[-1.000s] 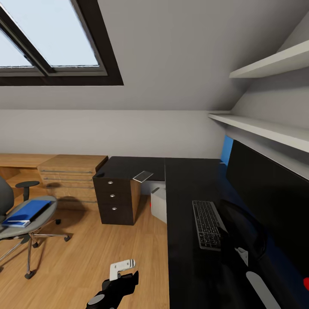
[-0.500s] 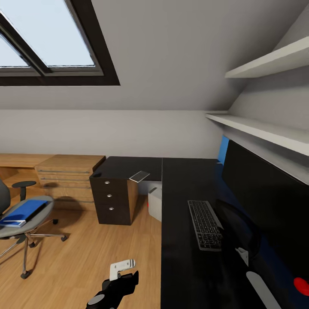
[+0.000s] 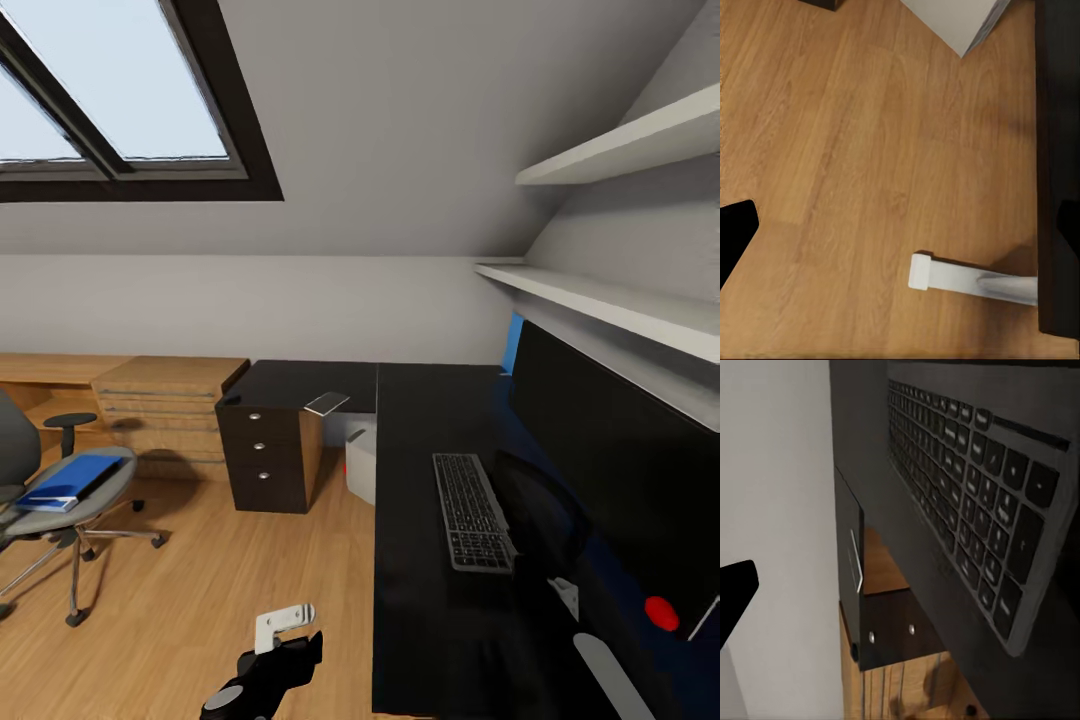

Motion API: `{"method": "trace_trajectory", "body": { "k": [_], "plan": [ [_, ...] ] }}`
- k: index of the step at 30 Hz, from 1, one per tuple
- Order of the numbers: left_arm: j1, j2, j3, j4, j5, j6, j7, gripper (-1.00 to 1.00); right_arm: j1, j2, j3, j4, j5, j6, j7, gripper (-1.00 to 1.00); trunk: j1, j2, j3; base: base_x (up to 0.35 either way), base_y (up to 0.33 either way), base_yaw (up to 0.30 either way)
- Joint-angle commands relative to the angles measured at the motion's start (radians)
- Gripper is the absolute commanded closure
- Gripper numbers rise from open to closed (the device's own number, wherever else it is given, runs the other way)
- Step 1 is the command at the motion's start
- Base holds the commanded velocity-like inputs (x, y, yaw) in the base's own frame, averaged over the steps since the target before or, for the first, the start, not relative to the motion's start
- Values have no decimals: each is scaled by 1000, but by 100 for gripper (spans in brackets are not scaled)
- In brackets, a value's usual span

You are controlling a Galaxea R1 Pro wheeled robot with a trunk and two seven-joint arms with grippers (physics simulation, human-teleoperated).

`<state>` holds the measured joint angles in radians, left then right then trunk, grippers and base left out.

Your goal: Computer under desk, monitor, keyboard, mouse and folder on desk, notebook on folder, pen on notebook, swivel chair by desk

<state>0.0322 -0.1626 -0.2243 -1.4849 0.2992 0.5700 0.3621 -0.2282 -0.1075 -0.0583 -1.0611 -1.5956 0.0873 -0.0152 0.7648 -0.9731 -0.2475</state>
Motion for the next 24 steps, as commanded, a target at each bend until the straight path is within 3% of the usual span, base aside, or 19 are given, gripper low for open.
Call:
{"method": "trace_trajectory", "body": {
  "k": [1,13,18,24],
  "plan": [
    [0,0,0,-2,11,2,9,-100,0,0,-2,0,-8,5,-2,-100,0,-1,-1,-333,0,0],
    [0,2,9,1,11,3,9,-100,0,0,1,28,-7,5,-3,-100,0,-1,-1,-335,0,0],
    [0,2,40,24,10,4,9,-100,0,2,8,31,-6,6,-5,-100,0,-1,-1,-336,0,0],
    [-1,4,73,35,9,6,10,-100,-1,8,91,71,0,0,-49,-100,0,-1,-1,-336,0,0]
  ]
}}
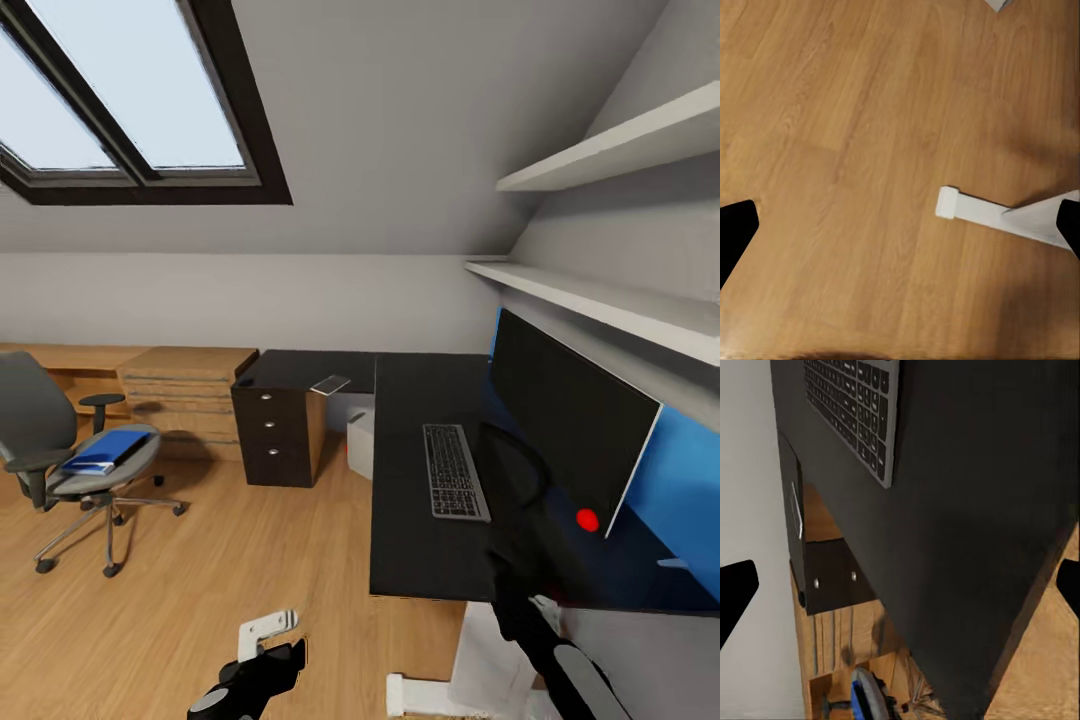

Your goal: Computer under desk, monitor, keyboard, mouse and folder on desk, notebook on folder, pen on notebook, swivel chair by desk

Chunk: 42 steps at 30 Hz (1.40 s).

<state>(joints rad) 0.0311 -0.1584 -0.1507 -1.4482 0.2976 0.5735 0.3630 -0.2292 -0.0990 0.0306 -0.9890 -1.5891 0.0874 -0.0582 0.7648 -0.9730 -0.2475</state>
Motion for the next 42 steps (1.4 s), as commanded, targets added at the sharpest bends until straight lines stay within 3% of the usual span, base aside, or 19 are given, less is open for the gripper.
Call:
{"method": "trace_trajectory", "body": {
  "k": [1,2,5,7,8,10,13,17,22,27,29,33,38,42],
  "plan": [
    [0,0,8,-1,11,3,9,-100,-2,0,25,10,2,-6,-15,-100,0,-1,-1,-336,0,0],
    [0,0,12,0,11,3,9,-100,-2,1,36,17,10,-11,-18,-100,0,-1,-1,-336,0,0],
    [0,1,28,20,11,4,8,-100,-3,-1,100,65,84,-63,-23,-100,0,-1,-1,-336,0,0],
    [0,3,38,62,11,2,7,-100,-4,-2,153,113,168,-109,-24,-100,0,-1,-1,-336,11,0],
    [0,7,45,102,10,1,7,-100,-4,-2,191,155,238,-146,-24,-100,0,-1,-1,-332,59,0],
    [0,10,49,140,9,0,6,-100,-4,-2,230,202,316,-188,-24,-100,0,-1,-1,-322,97,0],
    [0,17,55,195,7,-3,5,-100,-4,0,305,350,541,-341,-26,-100,0,-1,-1,-249,204,0],
    [0,38,62,233,10,-5,5,-100,-4,29,325,482,671,-462,-26,-100,0,-1,-1,-159,278,0],
    [0,76,64,331,10,-51,3,-100,-4,49,329,612,718,-526,-26,-100,0,-1,-1,-53,314,0],
    [0,89,58,457,3,-297,3,-100,-4,69,354,667,744,-538,-22,-100,0,-1,-1,84,325,0],
    [0,90,56,476,1,-350,3,-100,-4,86,388,696,780,-540,-21,-100,0,-1,-1,144,321,0],
    [0,91,56,488,2,-378,5,-100,-4,100,446,725,850,-541,-22,-100,0,-1,-1,153,320,0],
    [0,91,56,502,2,-388,6,-100,-4,108,467,733,879,-544,-23,-100,0,-1,-1,158,320,0],
    [0,89,56,519,1,-394,9,-100,-4,130,473,737,888,-544,-22,-100,0,-1,-1,159,319,0]
  ]
}}
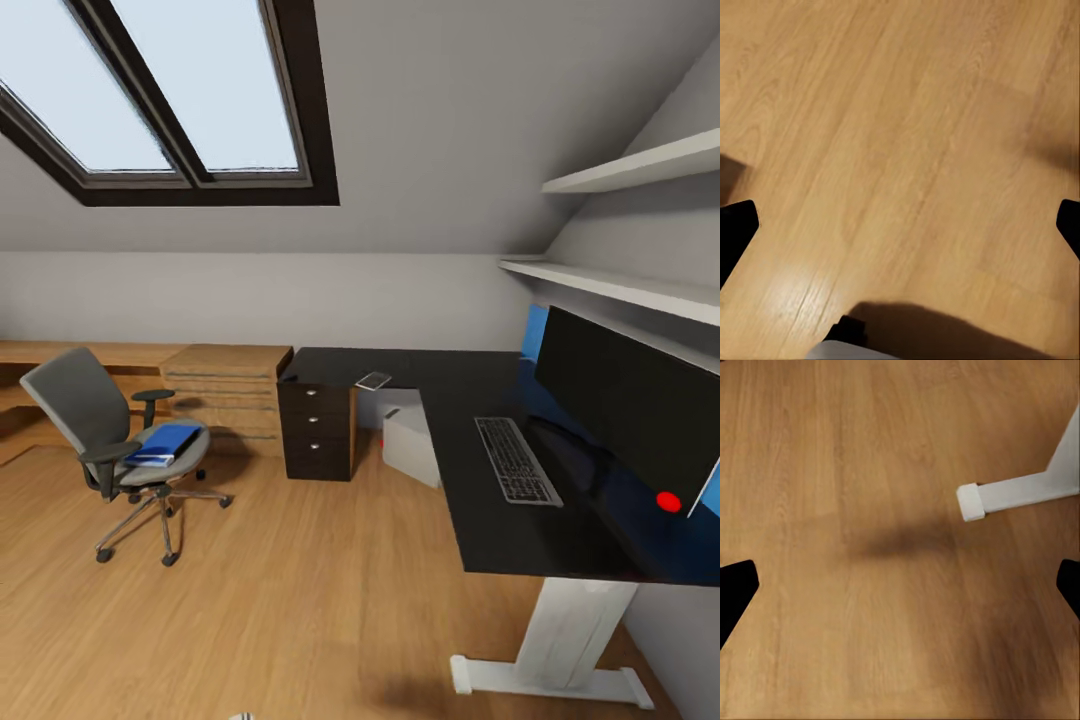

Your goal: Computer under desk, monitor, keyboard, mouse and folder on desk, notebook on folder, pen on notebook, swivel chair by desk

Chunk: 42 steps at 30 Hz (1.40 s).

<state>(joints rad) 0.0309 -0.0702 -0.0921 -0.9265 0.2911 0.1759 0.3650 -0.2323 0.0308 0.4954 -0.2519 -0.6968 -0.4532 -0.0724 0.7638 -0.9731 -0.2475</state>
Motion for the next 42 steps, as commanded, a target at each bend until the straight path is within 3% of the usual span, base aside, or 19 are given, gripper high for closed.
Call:
{"method": "trace_trajectory", "body": {
  "k": [1,20,42],
  "plan": [
    [0,0,-3,-1,8,3,7,-100,-1,2,9,1,-3,-4,-8,-100,0,-1,-1,159,319,0],
    [0,1,-3,4,10,2,9,-100,-1,10,8,2,0,-19,-8,-100,0,-1,-6,220,259,97],
    [0,-1,-3,20,8,2,8,-100,-1,10,10,24,0,-45,-9,-100,0,-1,-6,332,32,0]
  ]
}}
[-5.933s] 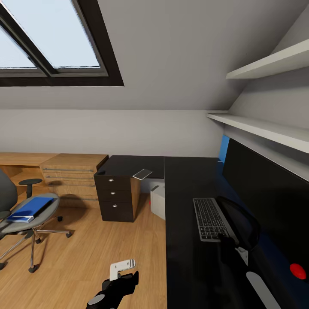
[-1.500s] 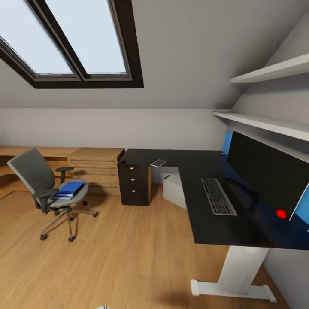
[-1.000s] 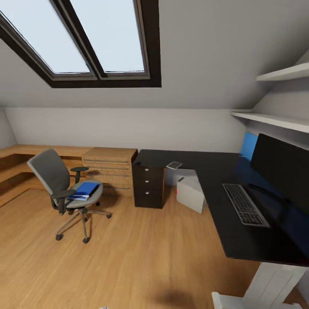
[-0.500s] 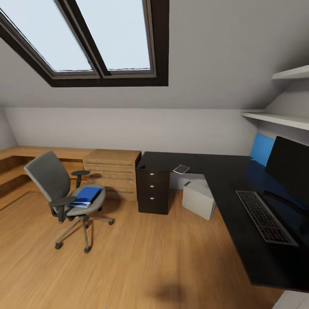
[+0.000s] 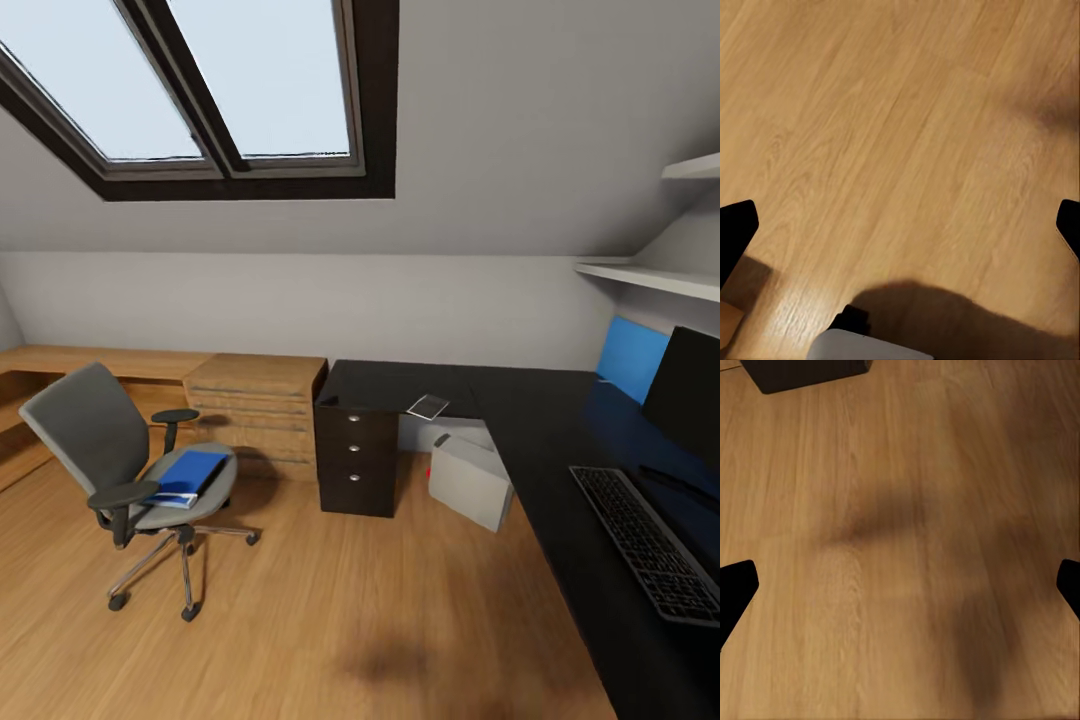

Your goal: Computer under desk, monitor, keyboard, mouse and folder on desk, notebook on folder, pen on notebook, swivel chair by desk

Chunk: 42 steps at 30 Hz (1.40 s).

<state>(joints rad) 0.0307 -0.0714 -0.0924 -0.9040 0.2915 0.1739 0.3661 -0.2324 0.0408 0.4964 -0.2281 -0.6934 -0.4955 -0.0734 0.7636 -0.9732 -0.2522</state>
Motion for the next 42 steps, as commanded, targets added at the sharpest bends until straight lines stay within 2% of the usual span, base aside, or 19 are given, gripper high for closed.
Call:
{"method": "trace_trajectory", "body": {
  "k": [1,7,20,29,42],
  "plan": [
    [0,0,-3,-3,8,4,7,-100,-1,-1,7,1,-4,-3,-8,-100,1,-1,-1,335,0,0],
    [0,1,-3,-3,8,4,6,-100,-1,-2,6,1,-5,-3,-8,-100,1,-1,-1,335,-2,0],
    [0,4,-3,-4,8,3,5,-100,-1,-1,7,1,-3,-3,-8,-100,-49,90,40,321,-114,0],
    [0,4,-3,-4,8,3,5,-100,-1,1,7,7,-3,-68,-9,-100,-84,153,76,325,1,190],
    [0,4,-3,-4,8,4,5,-100,-1,1,10,16,-3,-75,-9,-100,-133,244,123,338,39,253]
  ]
}}
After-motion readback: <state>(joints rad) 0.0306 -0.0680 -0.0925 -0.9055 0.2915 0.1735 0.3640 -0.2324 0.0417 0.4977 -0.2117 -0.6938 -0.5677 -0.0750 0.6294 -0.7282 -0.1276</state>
